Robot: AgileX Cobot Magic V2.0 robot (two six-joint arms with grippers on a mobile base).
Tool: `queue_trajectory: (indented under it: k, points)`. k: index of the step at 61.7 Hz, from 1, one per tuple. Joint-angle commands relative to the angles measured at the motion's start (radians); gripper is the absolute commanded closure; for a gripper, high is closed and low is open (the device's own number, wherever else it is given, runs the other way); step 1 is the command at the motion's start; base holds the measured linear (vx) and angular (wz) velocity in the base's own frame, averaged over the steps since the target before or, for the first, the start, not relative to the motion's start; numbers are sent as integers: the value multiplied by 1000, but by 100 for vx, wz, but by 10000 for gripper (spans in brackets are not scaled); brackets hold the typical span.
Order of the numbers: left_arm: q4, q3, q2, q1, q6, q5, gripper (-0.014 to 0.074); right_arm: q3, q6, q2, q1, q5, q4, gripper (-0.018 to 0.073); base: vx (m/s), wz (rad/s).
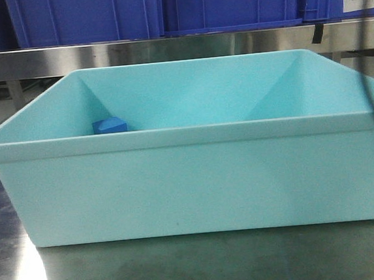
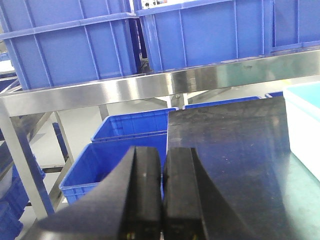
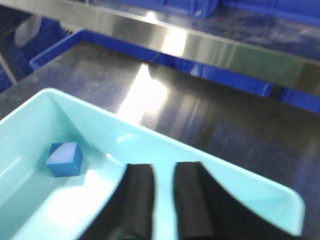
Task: Pick red cube and place on left shelf
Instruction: 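Lower the open right gripper into the bin over the red cube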
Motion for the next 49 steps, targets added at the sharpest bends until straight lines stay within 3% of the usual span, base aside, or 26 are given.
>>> queue_trajectory:
  k: [1, 5, 16, 49]
  points:
    - [-5, 22, 0, -7, 1, -90, 491, -76, -1, 51, 21, -35, -1, 47, 0, 0]
    - [-5, 22, 0, -7, 1, -90, 491, -103, -1, 101, 29, -8, -1, -77, 0, 0]
    - [-5, 22, 0, -7, 1, -90, 491, -171, -1, 212, 54, 63, -1, -32, 0, 0]
    - [-5, 22, 0, -7, 1, -90, 491, -230, -1, 313, 86, 271, -1, -32, 0, 0]
